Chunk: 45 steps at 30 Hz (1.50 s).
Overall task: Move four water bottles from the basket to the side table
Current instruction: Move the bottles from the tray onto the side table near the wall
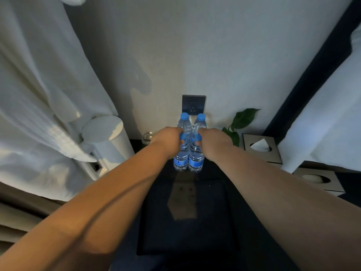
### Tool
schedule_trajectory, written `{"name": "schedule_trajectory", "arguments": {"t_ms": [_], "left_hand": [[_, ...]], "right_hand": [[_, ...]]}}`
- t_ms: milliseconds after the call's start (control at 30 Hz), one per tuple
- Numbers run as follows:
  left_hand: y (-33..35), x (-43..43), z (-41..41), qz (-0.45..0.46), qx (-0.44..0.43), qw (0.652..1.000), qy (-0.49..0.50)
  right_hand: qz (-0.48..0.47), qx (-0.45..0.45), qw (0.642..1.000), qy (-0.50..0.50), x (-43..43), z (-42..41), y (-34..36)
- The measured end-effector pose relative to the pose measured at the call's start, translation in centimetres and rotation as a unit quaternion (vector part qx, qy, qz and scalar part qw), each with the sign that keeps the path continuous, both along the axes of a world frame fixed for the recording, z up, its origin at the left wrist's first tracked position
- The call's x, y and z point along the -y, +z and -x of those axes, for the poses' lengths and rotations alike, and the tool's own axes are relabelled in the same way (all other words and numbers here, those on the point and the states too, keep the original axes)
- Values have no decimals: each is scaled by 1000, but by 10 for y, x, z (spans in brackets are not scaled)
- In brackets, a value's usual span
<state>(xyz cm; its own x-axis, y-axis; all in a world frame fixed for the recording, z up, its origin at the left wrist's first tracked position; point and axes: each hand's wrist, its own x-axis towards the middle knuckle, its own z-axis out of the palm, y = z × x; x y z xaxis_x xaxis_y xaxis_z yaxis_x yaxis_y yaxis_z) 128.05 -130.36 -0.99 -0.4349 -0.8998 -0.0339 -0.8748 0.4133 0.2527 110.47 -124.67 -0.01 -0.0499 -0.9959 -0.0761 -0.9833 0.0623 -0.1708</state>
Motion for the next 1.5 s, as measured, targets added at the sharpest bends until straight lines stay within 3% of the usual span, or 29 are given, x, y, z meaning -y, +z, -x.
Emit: {"name": "schedule_trajectory", "arguments": {"t_ms": [433,867,1267,1500], "left_hand": [[4,2,1,37,54,998,20],[-2,3,0,15,3,1000,-14],[5,1,19,31,64,997,16],[-4,0,17,44,25,996,71]], "right_hand": [[7,-9,1000,-2,-4,0,-1],[7,11,1000,9,0,10,-6],[25,9,999,-40,4,9,-13],[-5,8,999,-36,11,8,-8]]}}
